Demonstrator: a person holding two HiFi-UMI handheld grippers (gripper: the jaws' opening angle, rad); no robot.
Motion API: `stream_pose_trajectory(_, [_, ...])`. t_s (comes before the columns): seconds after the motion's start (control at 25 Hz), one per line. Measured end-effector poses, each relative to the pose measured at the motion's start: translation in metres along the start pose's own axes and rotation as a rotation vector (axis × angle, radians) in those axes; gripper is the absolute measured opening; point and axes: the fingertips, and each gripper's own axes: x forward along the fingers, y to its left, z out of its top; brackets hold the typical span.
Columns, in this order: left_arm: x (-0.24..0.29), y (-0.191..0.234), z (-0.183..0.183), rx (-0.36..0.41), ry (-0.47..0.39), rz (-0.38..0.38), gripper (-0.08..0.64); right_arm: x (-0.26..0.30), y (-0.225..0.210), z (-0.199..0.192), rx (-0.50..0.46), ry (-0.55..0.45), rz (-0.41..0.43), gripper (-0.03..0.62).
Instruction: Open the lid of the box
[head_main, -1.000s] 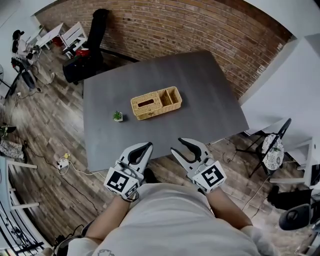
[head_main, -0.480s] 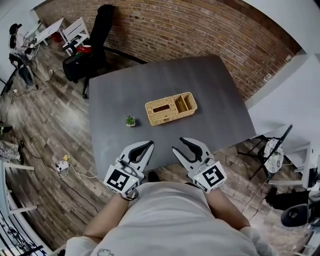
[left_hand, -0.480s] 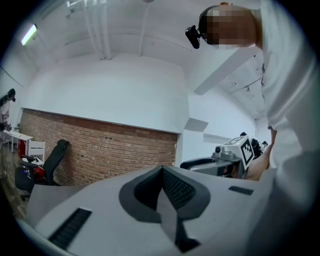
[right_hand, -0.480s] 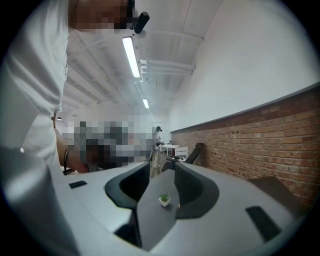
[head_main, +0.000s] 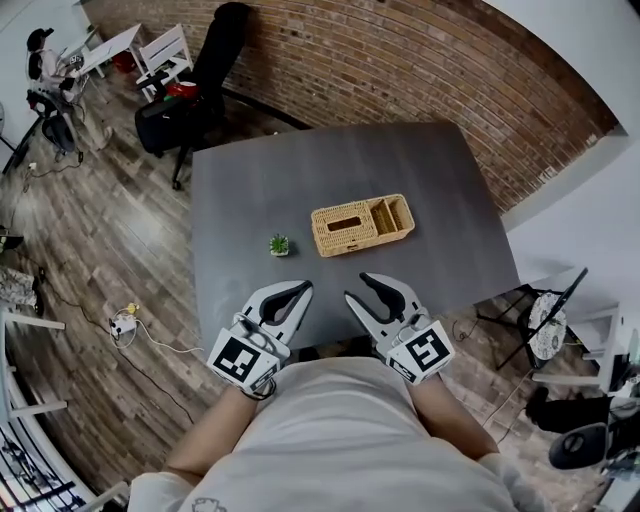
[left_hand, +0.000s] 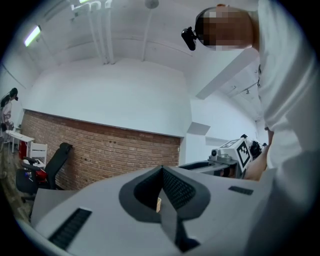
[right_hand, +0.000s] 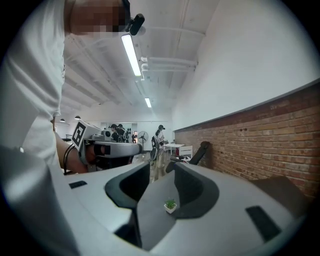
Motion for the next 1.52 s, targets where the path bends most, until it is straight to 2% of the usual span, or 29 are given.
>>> stream_pose_trajectory(0.28, [0.007,0.018,-0.01,-0.019,0.025,0.028,0.011,0.019,-0.008,-0.008,0.014,0.018,0.04,0.161])
stream_pose_trajectory(0.52, [0.02,0.041,-0.009,-0.021,0.04,0.075,0.011,0.035,-0.026,-0.016,-0.013,0.05,0.086,0.162])
stream_pose_trajectory(0.92, [0.048,0.077,-0.035,-0.065,0.084,0.132,0.011,0.07,-0.054,-0.038,-0.058,0.138,0.208,0.17])
stream_pose_trajectory(1.36, [0.09,0.107,-0.082,-0.142,0.185,0.166,0.011,0.091,-0.113,-0.108,-0.067,0.338,0.292,0.189])
stream_pose_trajectory(1.52, [0.098,0.117,-0.104,-0.144,0.223,0.169,0.011,0.104,-0.125,-0.143,-0.077,0.369,0.329,0.201])
